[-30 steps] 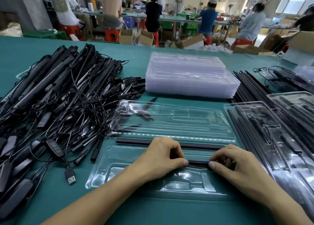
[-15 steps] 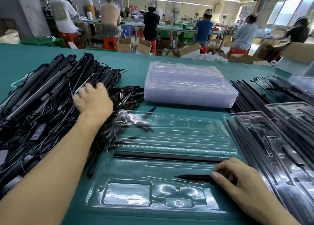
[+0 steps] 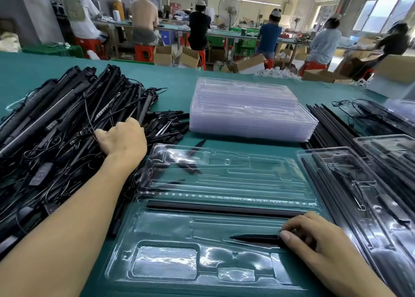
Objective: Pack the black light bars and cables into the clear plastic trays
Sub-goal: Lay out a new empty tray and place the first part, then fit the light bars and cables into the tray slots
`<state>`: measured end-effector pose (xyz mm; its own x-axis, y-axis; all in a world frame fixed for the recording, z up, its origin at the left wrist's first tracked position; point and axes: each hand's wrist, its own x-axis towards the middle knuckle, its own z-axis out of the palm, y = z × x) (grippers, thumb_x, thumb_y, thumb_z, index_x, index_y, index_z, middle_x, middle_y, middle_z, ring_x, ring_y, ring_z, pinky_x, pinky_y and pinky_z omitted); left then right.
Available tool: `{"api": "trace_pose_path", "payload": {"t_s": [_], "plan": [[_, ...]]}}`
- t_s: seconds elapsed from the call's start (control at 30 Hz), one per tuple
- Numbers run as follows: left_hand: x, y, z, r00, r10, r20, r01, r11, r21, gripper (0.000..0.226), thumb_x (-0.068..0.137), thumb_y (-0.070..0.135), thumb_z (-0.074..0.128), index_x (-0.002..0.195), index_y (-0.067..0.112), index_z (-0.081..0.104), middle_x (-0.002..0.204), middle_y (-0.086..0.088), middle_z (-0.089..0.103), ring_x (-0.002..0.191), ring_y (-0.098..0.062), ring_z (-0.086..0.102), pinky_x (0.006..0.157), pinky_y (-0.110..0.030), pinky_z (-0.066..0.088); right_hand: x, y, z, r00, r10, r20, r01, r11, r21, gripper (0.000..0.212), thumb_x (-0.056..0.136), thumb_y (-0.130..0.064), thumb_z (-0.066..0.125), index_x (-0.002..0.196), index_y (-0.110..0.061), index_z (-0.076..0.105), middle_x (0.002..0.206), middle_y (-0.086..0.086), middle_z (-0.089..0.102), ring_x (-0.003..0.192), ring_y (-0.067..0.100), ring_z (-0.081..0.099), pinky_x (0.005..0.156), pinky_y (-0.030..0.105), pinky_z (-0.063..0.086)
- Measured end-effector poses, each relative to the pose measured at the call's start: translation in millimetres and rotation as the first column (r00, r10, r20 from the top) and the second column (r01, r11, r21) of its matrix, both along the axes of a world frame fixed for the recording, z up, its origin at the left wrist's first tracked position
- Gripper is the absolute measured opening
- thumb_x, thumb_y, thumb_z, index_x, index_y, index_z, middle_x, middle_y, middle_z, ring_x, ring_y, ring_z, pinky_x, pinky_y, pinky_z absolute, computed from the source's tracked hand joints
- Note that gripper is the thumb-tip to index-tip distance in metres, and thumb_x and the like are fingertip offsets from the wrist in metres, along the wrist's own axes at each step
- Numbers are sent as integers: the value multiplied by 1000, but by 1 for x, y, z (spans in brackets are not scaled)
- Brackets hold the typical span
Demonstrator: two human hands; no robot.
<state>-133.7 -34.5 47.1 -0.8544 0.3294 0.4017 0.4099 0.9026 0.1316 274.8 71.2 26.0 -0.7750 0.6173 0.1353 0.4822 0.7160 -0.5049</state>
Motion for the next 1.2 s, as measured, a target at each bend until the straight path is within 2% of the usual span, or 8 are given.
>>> {"api": "trace_pose_path", "payload": {"t_s": [0.27,0.43,0.53,0.63,0.77,0.93,1.07,1.2], "plan": [[23,-2,11,990,-69,-120,106,935,337,29,103,26,38,98,9,61,75,-10,62,72,-24,46,84,-42,30,0,-2,2,1000,-13,-10,13,999,-36,27,74,-66,54,90,-47,64,93,-16,60,75,10,58,65,20,45],[36,-14,29,981,-187,49,107,737,667,29,100,29,36,95,16,62,82,6,69,82,-23,57,97,-42,31,-1,-4,9,994,-45,-98,40,998,-49,16,78,-25,78,81,-38,69,86,-16,58,78,9,57,65,13,42],[59,-19,38,958,-283,-41,209,594,777,21,99,30,40,90,22,58,70,18,62,72,-19,60,101,-49,41,-14,-11,25,988,-37,-150,31,999,-44,11,79,-36,72,89,-37,68,89,-21,61,92,0,58,75,8,43],[92,-19,29,866,-455,-209,450,523,724,24,101,32,42,93,20,61,68,9,65,60,-21,61,78,-55,52,-47,-25,45,965,-23,-263,-38,974,-224,39,73,-58,62,105,-37,66,98,-22,65,95,1,63,79,13,48],[118,-20,2,757,-540,-368,648,551,525,16,96,20,54,89,11,65,65,1,65,56,-26,57,65,-34,44,-116,-42,61,903,-119,-413,-203,729,-654,71,76,-55,74,136,-30,46,110,-10,69,102,6,67,87,23,54],[123,-28,-18,646,-619,-447,763,543,352,26,96,23,49,91,10,71,77,-7,73,63,-28,66,66,-42,49,-193,-44,66,828,-405,-388,-340,187,-922,37,91,-32,63,121,-12,57,112,13,59,94,23,64,76,26,55],[128,-36,-17,574,-680,-455,818,488,303,29,94,23,50,91,6,73,75,-8,73,62,-28,68,63,-43,51,-227,-39,56,761,-555,-337,-387,29,-922,49,90,-32,67,131,-13,50,131,17,51,106,33,61,91,45,54],[129,-47,0,526,-799,-290,842,444,306,46,88,50,44,78,17,75,53,1,62,50,-27,58,56,-36,50,-236,-33,53,649,-617,-445,-457,150,-876,10,99,-36,54,102,-26,50,127,2,54,108,37,61,71,55,58]]}}
